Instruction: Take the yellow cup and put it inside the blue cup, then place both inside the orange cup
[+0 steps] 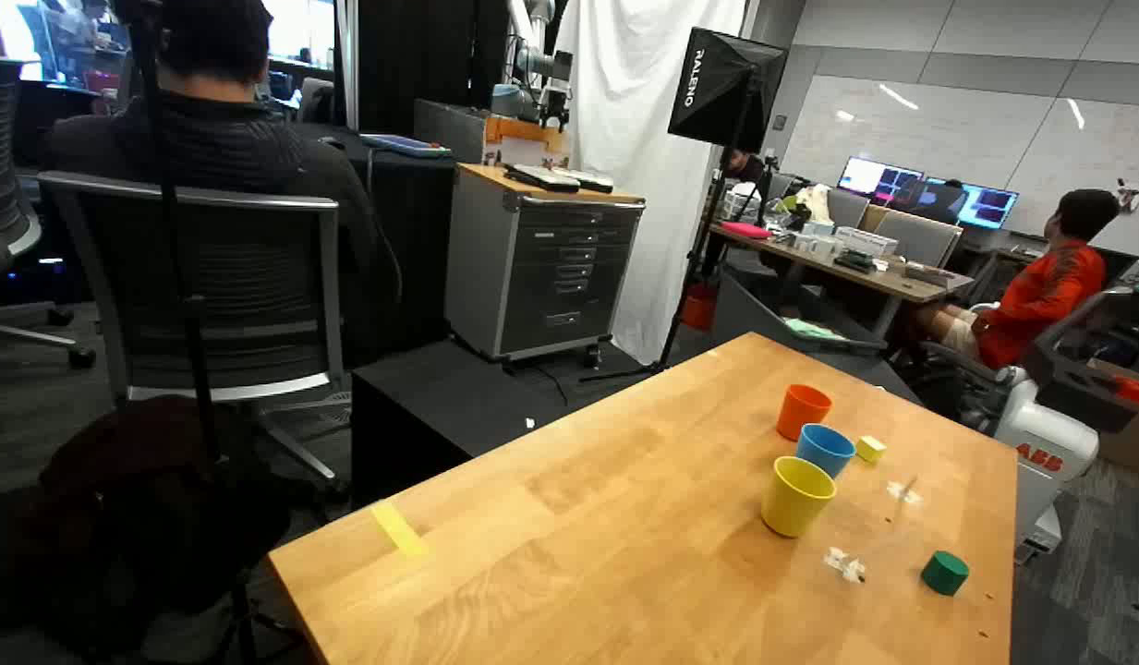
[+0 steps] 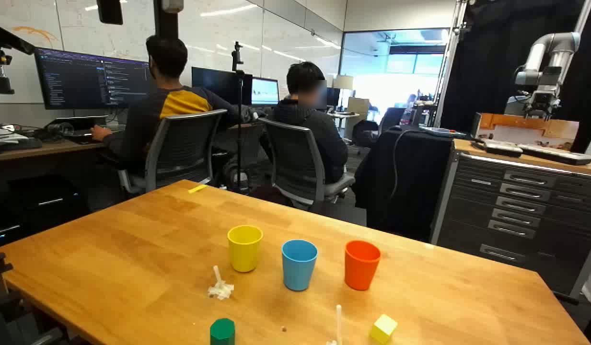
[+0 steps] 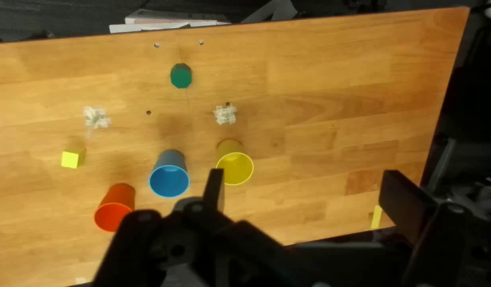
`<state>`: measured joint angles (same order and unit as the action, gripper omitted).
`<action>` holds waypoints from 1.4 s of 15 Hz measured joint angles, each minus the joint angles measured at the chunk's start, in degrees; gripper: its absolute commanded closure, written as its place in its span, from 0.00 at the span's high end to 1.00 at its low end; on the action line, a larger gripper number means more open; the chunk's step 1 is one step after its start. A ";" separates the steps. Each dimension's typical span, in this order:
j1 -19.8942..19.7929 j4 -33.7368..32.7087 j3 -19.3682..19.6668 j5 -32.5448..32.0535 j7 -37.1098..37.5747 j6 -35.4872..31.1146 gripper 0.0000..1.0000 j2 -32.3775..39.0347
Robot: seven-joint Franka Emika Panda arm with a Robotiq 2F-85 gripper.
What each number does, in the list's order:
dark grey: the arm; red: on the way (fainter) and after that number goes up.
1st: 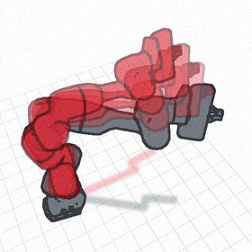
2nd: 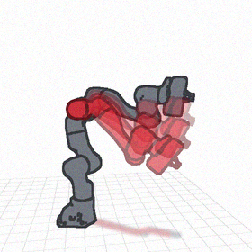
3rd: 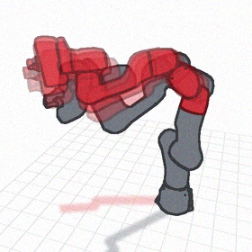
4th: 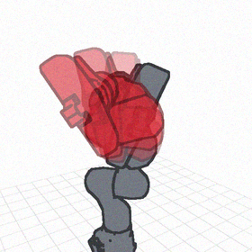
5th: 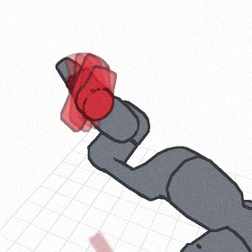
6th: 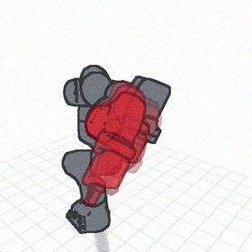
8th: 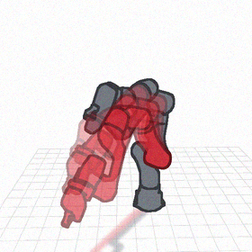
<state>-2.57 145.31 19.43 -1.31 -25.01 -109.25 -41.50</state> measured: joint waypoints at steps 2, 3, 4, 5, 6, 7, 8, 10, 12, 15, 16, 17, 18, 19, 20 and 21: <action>0.00 -0.25 0.00 0.00 0.00 -0.02 1.00 -0.08; 0.00 -0.28 0.00 0.00 0.00 -0.02 1.00 -0.17; 0.00 -0.29 0.00 0.00 0.00 -0.02 1.00 -0.18; 0.00 -0.30 0.00 0.00 0.00 -0.02 1.00 -0.18; 0.00 -0.30 0.00 0.00 0.00 -0.02 1.00 -0.18; 0.00 -0.30 0.00 0.00 0.00 -0.02 1.00 -0.18; 0.00 -0.30 0.00 0.00 0.00 -0.02 1.00 -0.18; 0.00 -0.30 0.00 0.00 0.00 -0.02 1.00 -0.18; 0.00 -0.30 0.00 0.00 0.00 -0.02 1.00 -0.18; 0.00 -0.30 0.00 0.00 0.00 -0.02 1.00 -0.18; 0.00 -0.25 -0.01 0.00 0.00 -0.02 1.00 -0.13; -0.03 -0.10 -0.02 0.00 0.03 -0.02 1.00 -0.05; -0.14 0.09 -0.03 0.00 0.12 -0.07 1.00 0.01; -0.38 0.33 -0.06 0.00 0.33 -0.53 1.00 0.06; -0.78 0.72 -0.07 0.00 0.81 -1.61 1.00 0.06; -1.31 1.23 -0.08 0.00 1.29 -3.09 1.00 0.10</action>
<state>-3.88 146.54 19.35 -1.31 -23.72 -112.35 -41.40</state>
